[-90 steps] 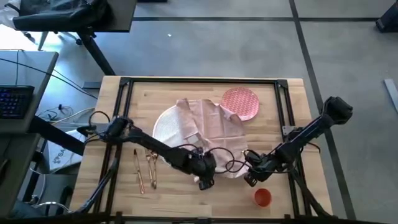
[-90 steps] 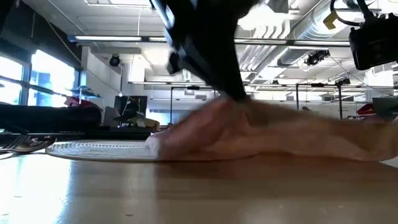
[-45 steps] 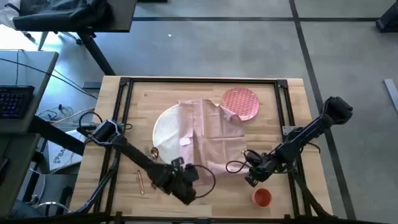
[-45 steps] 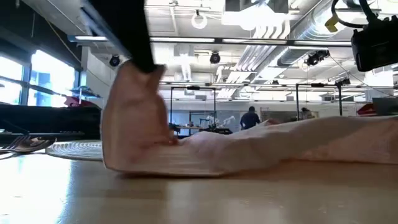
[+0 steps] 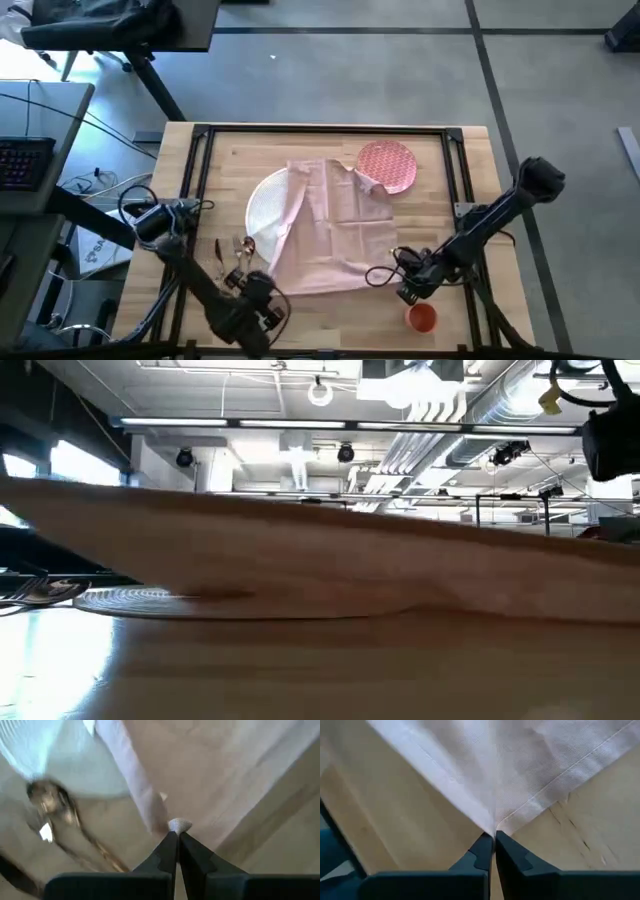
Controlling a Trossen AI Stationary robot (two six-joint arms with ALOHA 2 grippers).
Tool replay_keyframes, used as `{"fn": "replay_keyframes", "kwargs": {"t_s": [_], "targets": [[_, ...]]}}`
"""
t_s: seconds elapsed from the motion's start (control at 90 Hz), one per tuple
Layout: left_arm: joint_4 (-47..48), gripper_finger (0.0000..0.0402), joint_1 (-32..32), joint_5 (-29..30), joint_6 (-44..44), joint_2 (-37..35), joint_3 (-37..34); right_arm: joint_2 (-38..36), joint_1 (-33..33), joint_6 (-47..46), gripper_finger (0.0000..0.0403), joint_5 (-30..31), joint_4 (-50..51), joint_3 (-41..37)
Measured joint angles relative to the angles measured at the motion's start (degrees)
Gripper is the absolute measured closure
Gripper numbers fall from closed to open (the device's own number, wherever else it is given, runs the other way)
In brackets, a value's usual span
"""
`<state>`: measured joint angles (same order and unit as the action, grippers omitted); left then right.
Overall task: Set table place
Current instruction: Fold the pink napkin
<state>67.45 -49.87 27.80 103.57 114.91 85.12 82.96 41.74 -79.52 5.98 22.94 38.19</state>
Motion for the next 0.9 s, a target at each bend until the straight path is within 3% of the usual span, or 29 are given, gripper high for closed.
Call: {"fn": "replay_keyframes", "kwargs": {"t_s": [0.2,0.367,0.578,0.744,0.9], "targets": [[-7.9,0.0391,-1.5,-7.5,6.4,0.1,-5.6,3.7,0.0,1.5,0.0402,-1.0,-2.4,0.0],[-7.0,0.0353,-1.5,-11.9,5.9,-0.4,-5.7,4.6,-0.4,2.0,0.0396,-2.1,-2.3,0.1],[-6.7,0.0303,-2.0,-15.3,5.7,-3.7,-5.7,4.6,-0.9,2.6,0.0321,-6.5,-3.6,0.1],[-4.6,0.0290,-2.4,-12.1,5.3,-11.4,-5.6,1.0,-0.9,4.4,0.0260,-11.7,-4.4,0.0],[2.6,0.0295,-0.9,-3.0,5.3,-19.7,-5.6,-7.6,-1.9,4.6,0.0241,-10.8,-3.8,0.0]]}}
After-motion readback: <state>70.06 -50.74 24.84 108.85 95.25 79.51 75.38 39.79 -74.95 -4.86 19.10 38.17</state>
